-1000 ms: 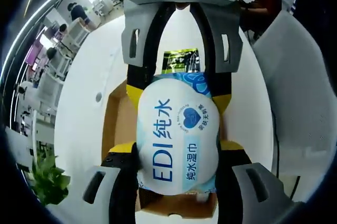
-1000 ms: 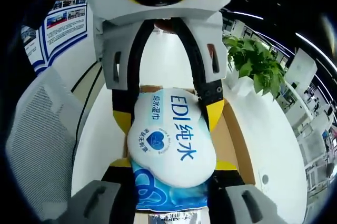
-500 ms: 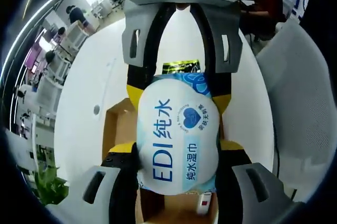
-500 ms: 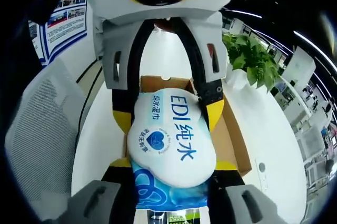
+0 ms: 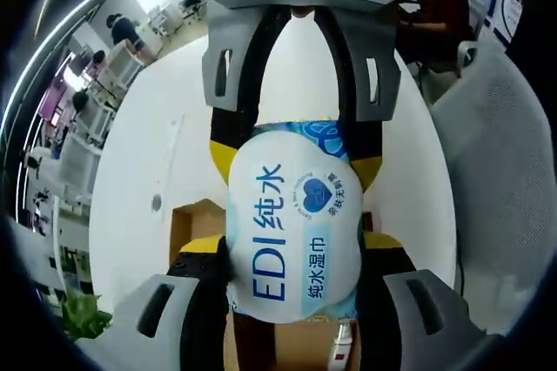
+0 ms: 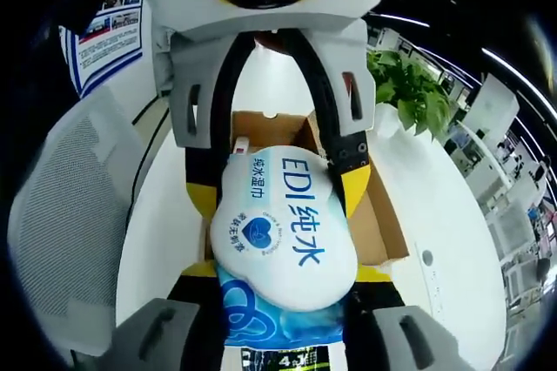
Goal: Operate the shoe box by opening the lid, removing the specified soft item, and placing it in the target area until the item is outside and the box remains undamaged.
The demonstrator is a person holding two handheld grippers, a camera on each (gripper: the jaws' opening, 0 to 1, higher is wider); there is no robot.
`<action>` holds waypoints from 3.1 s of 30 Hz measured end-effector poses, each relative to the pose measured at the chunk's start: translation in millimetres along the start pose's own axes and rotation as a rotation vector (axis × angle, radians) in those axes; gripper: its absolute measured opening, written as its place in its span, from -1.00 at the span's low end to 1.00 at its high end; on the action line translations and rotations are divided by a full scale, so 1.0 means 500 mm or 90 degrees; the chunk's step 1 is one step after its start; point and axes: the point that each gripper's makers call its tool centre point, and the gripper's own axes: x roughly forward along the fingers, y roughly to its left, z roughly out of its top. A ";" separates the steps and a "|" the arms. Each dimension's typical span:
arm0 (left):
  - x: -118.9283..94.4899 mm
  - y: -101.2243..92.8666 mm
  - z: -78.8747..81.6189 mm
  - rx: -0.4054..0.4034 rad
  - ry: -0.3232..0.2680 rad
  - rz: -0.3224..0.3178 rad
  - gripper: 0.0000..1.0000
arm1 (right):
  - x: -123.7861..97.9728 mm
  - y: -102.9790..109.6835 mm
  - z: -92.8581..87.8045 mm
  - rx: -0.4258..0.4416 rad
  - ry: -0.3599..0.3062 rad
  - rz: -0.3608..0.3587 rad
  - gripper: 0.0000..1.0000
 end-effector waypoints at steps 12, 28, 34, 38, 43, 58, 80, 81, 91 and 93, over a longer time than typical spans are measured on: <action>0.039 0.002 0.041 0.009 -0.009 -0.004 0.17 | -0.022 -0.010 -0.054 0.005 0.008 -0.007 -0.02; 0.102 0.004 0.081 0.023 -0.019 -0.006 0.17 | -0.031 -0.022 -0.126 0.009 0.025 -0.018 -0.01; 0.125 0.006 0.095 0.026 -0.026 -0.003 0.17 | -0.035 -0.028 -0.153 0.008 0.031 -0.023 -0.02; 0.140 0.007 0.102 0.028 -0.028 -0.003 0.17 | -0.035 -0.031 -0.168 0.008 0.034 -0.026 -0.02; 0.162 0.000 0.102 0.025 -0.026 -0.006 0.17 | -0.027 -0.027 -0.189 0.007 0.044 -0.022 -0.02; 0.219 -0.001 0.081 0.019 -0.018 -0.010 0.17 | 0.013 -0.030 -0.232 0.005 0.054 -0.015 -0.01; 0.267 -0.011 0.060 0.019 -0.001 -0.018 0.17 | 0.052 -0.023 -0.268 0.006 0.050 -0.012 0.00; 0.268 -0.012 0.060 0.018 -0.001 -0.019 0.17 | 0.053 -0.022 -0.269 0.007 0.050 -0.011 0.00; 0.279 -0.016 0.057 0.024 -0.003 -0.021 0.18 | 0.059 -0.016 -0.277 0.011 0.046 -0.015 0.01; 0.281 -0.019 0.054 0.023 -0.004 -0.024 0.18 | 0.062 -0.013 -0.279 0.009 0.046 -0.014 0.02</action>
